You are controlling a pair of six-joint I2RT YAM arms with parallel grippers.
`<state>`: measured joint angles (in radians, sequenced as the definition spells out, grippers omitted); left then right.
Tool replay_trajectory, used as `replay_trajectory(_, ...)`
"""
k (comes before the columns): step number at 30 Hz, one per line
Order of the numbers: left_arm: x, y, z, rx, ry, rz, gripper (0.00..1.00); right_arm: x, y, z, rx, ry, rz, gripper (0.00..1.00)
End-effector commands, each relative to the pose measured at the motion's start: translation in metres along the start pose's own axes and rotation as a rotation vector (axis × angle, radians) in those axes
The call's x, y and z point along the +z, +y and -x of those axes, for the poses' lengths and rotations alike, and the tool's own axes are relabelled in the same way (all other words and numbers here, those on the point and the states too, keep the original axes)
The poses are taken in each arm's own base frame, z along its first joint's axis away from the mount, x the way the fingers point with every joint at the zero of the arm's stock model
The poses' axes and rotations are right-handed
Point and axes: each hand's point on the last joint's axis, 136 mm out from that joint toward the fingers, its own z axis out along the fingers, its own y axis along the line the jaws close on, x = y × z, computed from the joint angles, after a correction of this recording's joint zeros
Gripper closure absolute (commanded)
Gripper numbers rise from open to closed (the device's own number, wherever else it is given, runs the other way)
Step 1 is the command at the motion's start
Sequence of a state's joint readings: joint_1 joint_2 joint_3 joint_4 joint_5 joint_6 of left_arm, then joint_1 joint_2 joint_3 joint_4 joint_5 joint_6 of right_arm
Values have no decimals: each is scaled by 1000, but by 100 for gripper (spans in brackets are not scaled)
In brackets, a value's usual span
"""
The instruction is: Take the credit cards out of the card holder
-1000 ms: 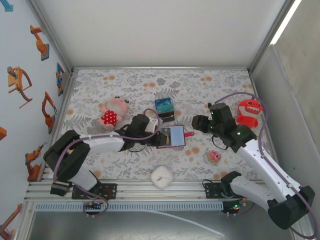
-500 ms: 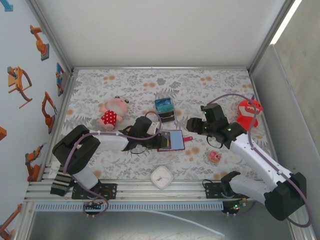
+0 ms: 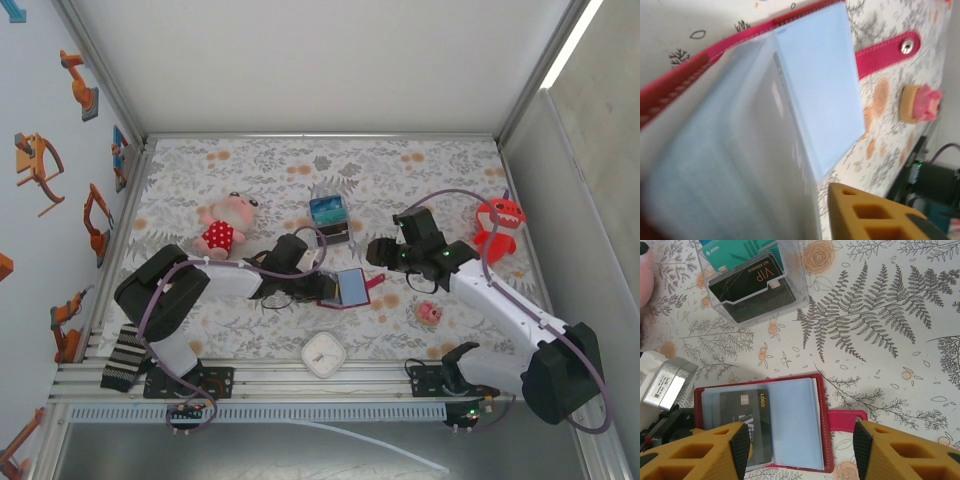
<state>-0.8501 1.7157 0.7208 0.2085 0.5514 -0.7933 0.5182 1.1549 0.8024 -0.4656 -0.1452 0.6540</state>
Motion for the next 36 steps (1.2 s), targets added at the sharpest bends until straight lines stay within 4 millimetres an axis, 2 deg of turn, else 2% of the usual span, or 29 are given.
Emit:
replay_trajectory(1,-12,1,1,27,0,52,56,5,-2,-6,20,20,3,44)
replay_trajectory(4,-23,7,3,49,-25,122,48,7,-3,-9,25,32,2,48)
replay_trajectory(6,-32,11,6,64,-51,174,47,8,-3,-11,25,39,2,50)
replay_trajectory(12,-57,23,15,107,-145,301,46,12,9,-19,25,73,79,54)
replay_trajectory(16,-63,25,17,121,-188,321,47,17,20,-27,34,109,155,56)
replay_trajectory(22,-59,20,18,129,-218,292,48,27,37,-36,56,147,256,57)
replay_trajectory(25,-54,26,14,116,-206,306,49,35,42,-42,63,167,289,58)
replay_trajectory(36,-35,34,11,105,-168,281,57,62,42,-62,104,232,328,67)
